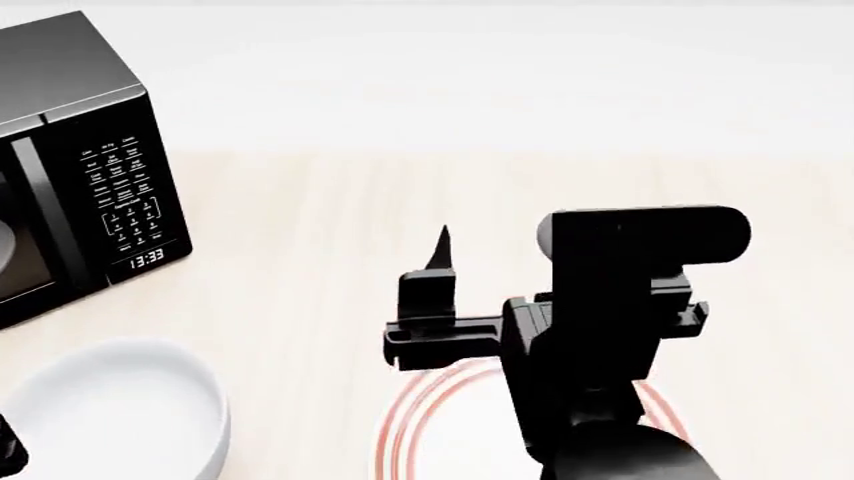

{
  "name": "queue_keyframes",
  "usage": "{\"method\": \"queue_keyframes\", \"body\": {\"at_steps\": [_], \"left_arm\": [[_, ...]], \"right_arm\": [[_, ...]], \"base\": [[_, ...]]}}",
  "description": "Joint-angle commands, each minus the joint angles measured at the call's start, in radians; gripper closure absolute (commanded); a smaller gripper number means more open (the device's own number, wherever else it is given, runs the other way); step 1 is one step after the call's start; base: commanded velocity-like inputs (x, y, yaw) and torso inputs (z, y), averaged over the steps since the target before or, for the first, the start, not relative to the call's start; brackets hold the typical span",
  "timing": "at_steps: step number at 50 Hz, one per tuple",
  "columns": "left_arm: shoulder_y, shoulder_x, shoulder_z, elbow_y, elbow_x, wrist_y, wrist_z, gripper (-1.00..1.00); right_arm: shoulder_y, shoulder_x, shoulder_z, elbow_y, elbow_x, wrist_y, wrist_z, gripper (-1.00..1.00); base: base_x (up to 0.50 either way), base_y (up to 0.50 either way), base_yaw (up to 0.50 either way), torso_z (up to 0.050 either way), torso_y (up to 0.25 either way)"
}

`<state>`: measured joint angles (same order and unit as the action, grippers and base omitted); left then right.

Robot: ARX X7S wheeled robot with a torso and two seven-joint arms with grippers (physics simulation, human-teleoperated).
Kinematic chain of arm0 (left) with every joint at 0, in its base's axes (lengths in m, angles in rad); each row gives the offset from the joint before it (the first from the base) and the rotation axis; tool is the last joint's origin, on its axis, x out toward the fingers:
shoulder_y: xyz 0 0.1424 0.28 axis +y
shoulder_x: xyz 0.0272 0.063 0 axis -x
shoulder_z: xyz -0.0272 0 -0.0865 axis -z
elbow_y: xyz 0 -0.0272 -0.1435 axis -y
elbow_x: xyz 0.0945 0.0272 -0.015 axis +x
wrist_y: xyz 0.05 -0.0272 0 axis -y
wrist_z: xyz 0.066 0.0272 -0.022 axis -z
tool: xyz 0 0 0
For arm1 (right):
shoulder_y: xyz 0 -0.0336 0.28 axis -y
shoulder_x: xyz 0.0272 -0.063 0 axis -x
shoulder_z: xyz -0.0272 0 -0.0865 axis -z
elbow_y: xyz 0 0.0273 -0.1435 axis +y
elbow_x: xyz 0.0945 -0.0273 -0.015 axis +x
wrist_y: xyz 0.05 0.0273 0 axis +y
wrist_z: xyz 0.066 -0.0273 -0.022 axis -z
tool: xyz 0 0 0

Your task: Put the white bowl to the right of the plate.

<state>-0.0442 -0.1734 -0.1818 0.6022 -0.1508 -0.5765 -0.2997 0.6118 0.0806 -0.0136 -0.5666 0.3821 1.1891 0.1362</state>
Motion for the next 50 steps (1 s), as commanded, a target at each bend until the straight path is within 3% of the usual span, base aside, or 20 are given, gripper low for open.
{"method": "queue_keyframes", "body": {"at_steps": [1,2,4,9,11,18,22,36,43,50], "left_arm": [[0.096,0.007,-0.121,-0.066,-0.003,0.127,-0.035,-1.0],[0.092,0.008,-0.128,-0.083,-0.009,0.132,-0.035,-1.0],[0.082,0.006,-0.136,-0.093,-0.013,0.124,-0.041,-1.0],[0.087,0.003,-0.148,-0.092,-0.023,0.126,-0.043,-1.0],[0.094,0.002,-0.153,-0.087,-0.023,0.133,-0.046,-1.0],[0.096,-0.001,-0.159,-0.089,-0.032,0.133,-0.05,-1.0],[0.102,-0.001,-0.16,-0.084,-0.033,0.137,-0.053,-1.0],[0.117,-0.009,-0.187,-0.072,-0.056,0.141,-0.059,-1.0],[0.121,-0.012,-0.187,-0.072,-0.058,0.147,-0.064,-1.0],[0.128,-0.014,-0.19,-0.067,-0.064,0.151,-0.067,-1.0]], "right_arm": [[0.252,-0.051,-0.05,0.099,0.102,0.13,0.092,-1.0],[0.281,-0.061,-0.069,0.118,0.117,0.17,0.093,-1.0],[0.337,-0.08,-0.061,0.185,0.252,0.216,0.269,-1.0],[0.441,-0.078,-0.15,0.319,0.518,0.171,0.468,-1.0],[0.495,-0.079,-0.199,0.42,0.633,0.102,0.563,-1.0],[0.587,-0.078,-0.37,0.621,0.776,-0.072,0.711,-1.0],[0.665,-0.079,-0.523,0.795,0.963,-0.163,0.786,-1.0],[0.835,-0.08,-1.074,1.113,1.348,-0.531,0.791,-1.0],[0.924,-0.08,-1.451,1.142,1.587,-0.734,0.728,-1.0],[0.945,-0.081,-1.573,1.11,1.668,-0.801,0.742,-1.0]], "base": [[0.0,0.0,0.0,0.0,0.0],[0.0,0.0,0.0,0.0,0.0],[0.0,0.0,0.0,0.0,0.0],[0.0,0.0,0.0,0.0,0.0],[0.0,0.0,0.0,0.0,0.0],[0.0,0.0,0.0,0.0,0.0],[0.0,0.0,0.0,0.0,0.0],[0.0,0.0,0.0,0.0,0.0],[0.0,0.0,0.0,0.0,0.0],[0.0,0.0,0.0,0.0,0.0]]}}
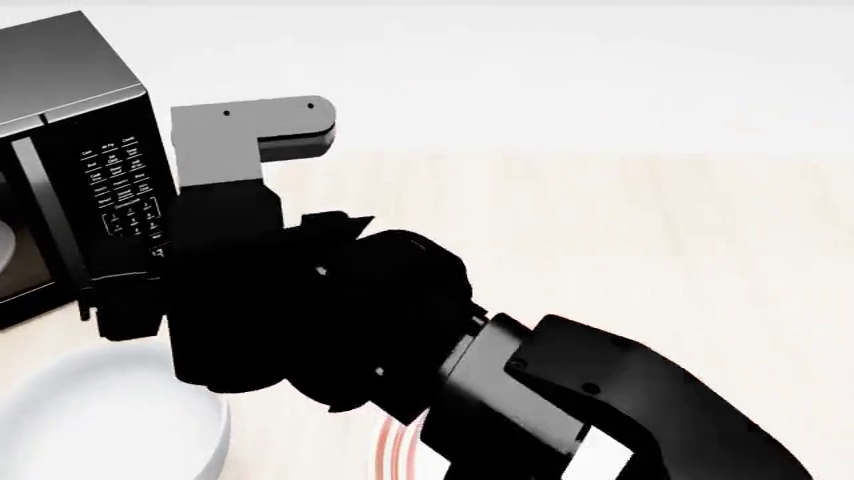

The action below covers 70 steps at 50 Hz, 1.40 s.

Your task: Put the white bowl to the right of the plate.

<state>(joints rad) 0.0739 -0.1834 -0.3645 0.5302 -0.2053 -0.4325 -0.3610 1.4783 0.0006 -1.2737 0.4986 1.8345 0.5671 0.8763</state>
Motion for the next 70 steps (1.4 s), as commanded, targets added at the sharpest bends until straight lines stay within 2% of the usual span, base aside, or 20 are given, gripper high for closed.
{"method": "queue_keyframes", "body": {"at_steps": [1,7,8,9,26,49,59,70], "left_arm": [[0.011,-0.004,-0.008,0.007,-0.011,0.007,-0.005,-1.0],[0.016,-0.005,-0.005,0.011,-0.011,0.01,-0.009,-1.0],[0.023,-0.005,-0.004,0.018,-0.012,0.013,-0.007,-1.0],[0.023,-0.005,-0.003,0.018,-0.012,0.014,-0.008,-1.0],[0.028,-0.011,0.007,0.019,-0.014,0.019,-0.016,-1.0],[0.039,-0.019,0.015,0.023,-0.021,0.03,-0.025,-1.0],[0.048,-0.022,0.013,0.03,-0.028,0.036,-0.028,-1.0],[0.053,-0.025,0.015,0.027,-0.032,0.049,-0.029,-1.0]], "right_arm": [[0.075,0.0,-0.315,0.043,0.22,-0.179,0.008,-1.0],[0.047,0.0,-0.317,0.026,0.232,-0.161,0.018,-1.0],[-0.009,-0.001,-0.337,0.01,0.202,-0.024,-0.041,-1.0],[-0.015,-0.001,-0.323,0.013,0.191,-0.014,-0.039,-1.0],[-0.039,-0.001,-0.317,0.031,0.214,0.032,-0.095,-1.0],[-0.077,-0.001,-0.32,0.151,0.405,-0.135,-0.256,-1.0],[-0.126,-0.001,-0.324,0.2,0.479,-0.195,-0.243,-1.0],[-0.152,-0.001,-0.325,0.191,0.474,-0.213,-0.262,-1.0]], "base": [[0.0,0.0,0.0,0.0,0.0],[0.0,0.0,0.0,0.0,0.0],[0.0,0.0,0.0,0.0,0.0],[0.0,0.0,0.0,0.0,0.0],[0.0,0.0,0.0,0.0,0.0],[0.0,0.0,0.0,0.0,0.0],[0.0,0.0,0.0,0.0,0.0],[0.0,0.0,0.0,0.0,0.0]]}}
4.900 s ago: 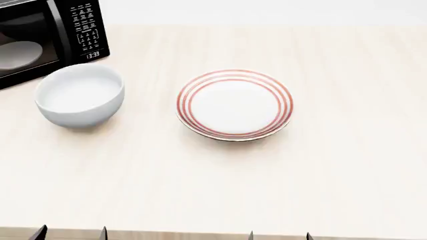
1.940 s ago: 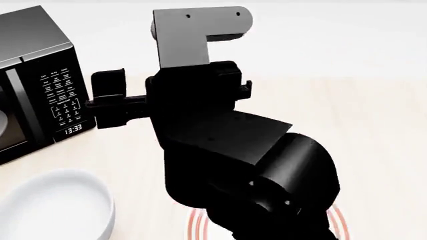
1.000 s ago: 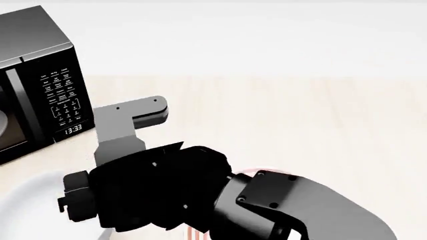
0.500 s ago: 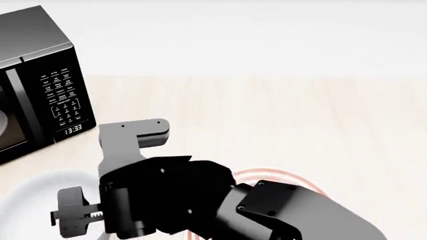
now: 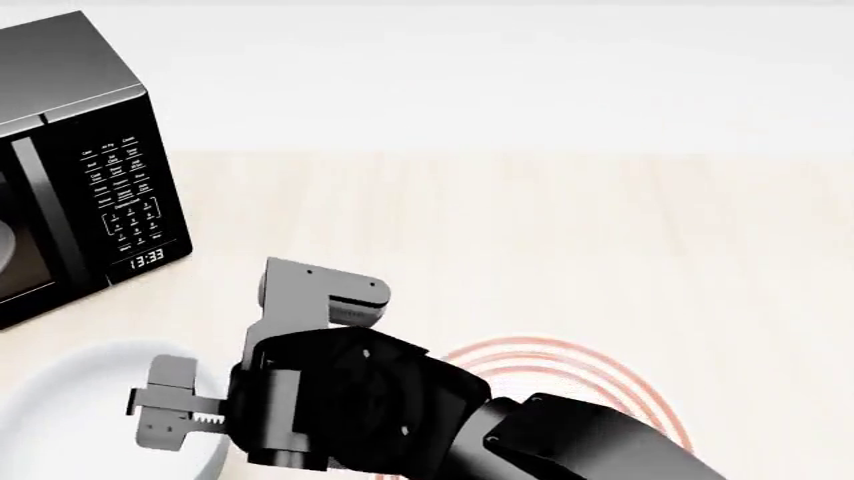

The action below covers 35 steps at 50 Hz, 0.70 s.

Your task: Put the white bowl to the right of the plate.

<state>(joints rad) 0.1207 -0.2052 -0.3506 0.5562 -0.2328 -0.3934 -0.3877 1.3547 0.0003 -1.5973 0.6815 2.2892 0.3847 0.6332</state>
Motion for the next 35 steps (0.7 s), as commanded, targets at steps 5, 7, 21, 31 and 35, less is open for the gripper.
{"method": "queue_keyframes", "body": {"at_steps": [5,7,21,31,35], "left_arm": [[0.009,-0.004,0.003,0.005,-0.007,0.011,-0.004,-1.0],[0.01,-0.005,0.003,0.007,-0.007,0.011,-0.006,-1.0],[0.028,-0.007,-0.001,0.022,-0.018,0.019,-0.01,-1.0],[0.037,-0.01,-0.006,0.031,-0.026,0.024,-0.013,-1.0],[0.038,-0.012,-0.007,0.032,-0.03,0.022,-0.015,-1.0]], "right_arm": [[-0.036,0.0,-0.001,-0.018,-0.024,-0.013,-0.031,-1.0],[-0.038,0.0,0.0,-0.027,-0.032,-0.013,-0.036,-1.0],[-0.066,0.0,0.0,-0.015,-0.053,-0.005,-0.074,-1.0],[-0.095,0.0,-0.001,0.012,-0.079,-0.026,-0.095,-1.0],[-0.114,0.0,-0.001,0.022,-0.098,-0.02,-0.118,-1.0]], "base": [[0.0,0.0,0.0,0.0,0.0],[0.0,0.0,0.0,0.0,0.0],[0.0,0.0,0.0,0.0,0.0],[0.0,0.0,0.0,0.0,0.0],[0.0,0.0,0.0,0.0,0.0]]}}
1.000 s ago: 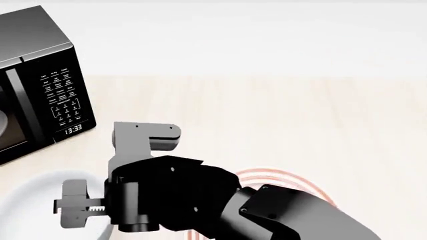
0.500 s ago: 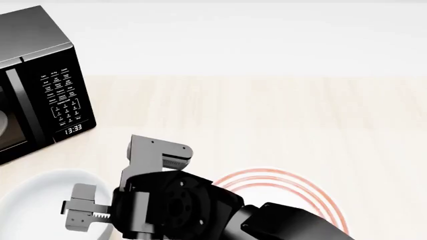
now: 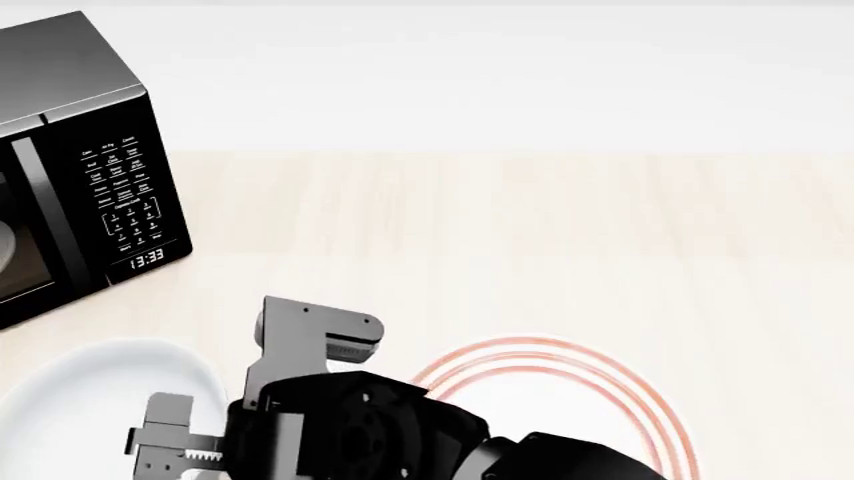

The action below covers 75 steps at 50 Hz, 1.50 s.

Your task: Put the white bowl to the right of the plate.

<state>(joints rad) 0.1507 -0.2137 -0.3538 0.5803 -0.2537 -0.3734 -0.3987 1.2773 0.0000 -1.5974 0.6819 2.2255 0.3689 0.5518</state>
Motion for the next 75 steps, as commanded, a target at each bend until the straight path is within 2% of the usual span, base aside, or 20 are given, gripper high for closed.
{"method": "queue_keyframes", "body": {"at_steps": [1,5,24,41,42,55,67,75], "left_arm": [[0.008,-0.004,-0.005,0.01,-0.011,0.001,-0.004,-1.0],[0.01,-0.006,-0.008,0.01,-0.015,0.002,-0.005,-1.0],[0.022,-0.011,-0.004,0.018,-0.022,0.013,-0.009,-1.0],[0.036,-0.015,-0.008,0.024,-0.031,0.026,-0.013,-1.0],[0.037,-0.014,-0.009,0.024,-0.032,0.027,-0.014,-1.0],[0.047,-0.016,-0.005,0.03,-0.034,0.037,-0.018,-1.0],[0.037,-0.022,0.009,0.021,-0.03,0.034,-0.025,-1.0],[0.033,-0.025,0.016,0.018,-0.028,0.031,-0.03,-1.0]], "right_arm": [[-0.038,0.0,0.0,0.023,-0.036,0.003,-0.056,-1.0],[-0.043,0.0,0.0,0.031,-0.045,0.014,-0.118,-1.0],[-0.048,0.0,0.001,0.02,-0.048,-0.002,-0.191,-1.0],[-0.069,0.0,-0.001,0.032,-0.059,-0.032,-0.159,-1.0],[-0.071,0.0,-0.001,0.031,-0.059,-0.032,-0.109,1.0],[-0.051,0.0,0.002,0.013,-0.071,-0.051,-0.092,1.0],[0.131,0.0,0.012,-0.153,0.097,-0.145,0.113,1.0],[0.208,0.0,0.012,-0.153,0.157,-0.161,0.13,1.0]], "base": [[0.0,0.0,0.0,0.0,0.0],[0.0,0.0,0.0,0.0,0.0],[0.0,0.0,0.0,0.0,0.0],[0.0,0.0,0.0,0.0,0.0],[0.0,0.0,0.0,0.0,0.0],[0.0,0.0,0.0,0.0,0.001],[0.0,0.0,0.0,0.0,0.0],[0.0,0.0,0.0,0.0,0.001]]}}
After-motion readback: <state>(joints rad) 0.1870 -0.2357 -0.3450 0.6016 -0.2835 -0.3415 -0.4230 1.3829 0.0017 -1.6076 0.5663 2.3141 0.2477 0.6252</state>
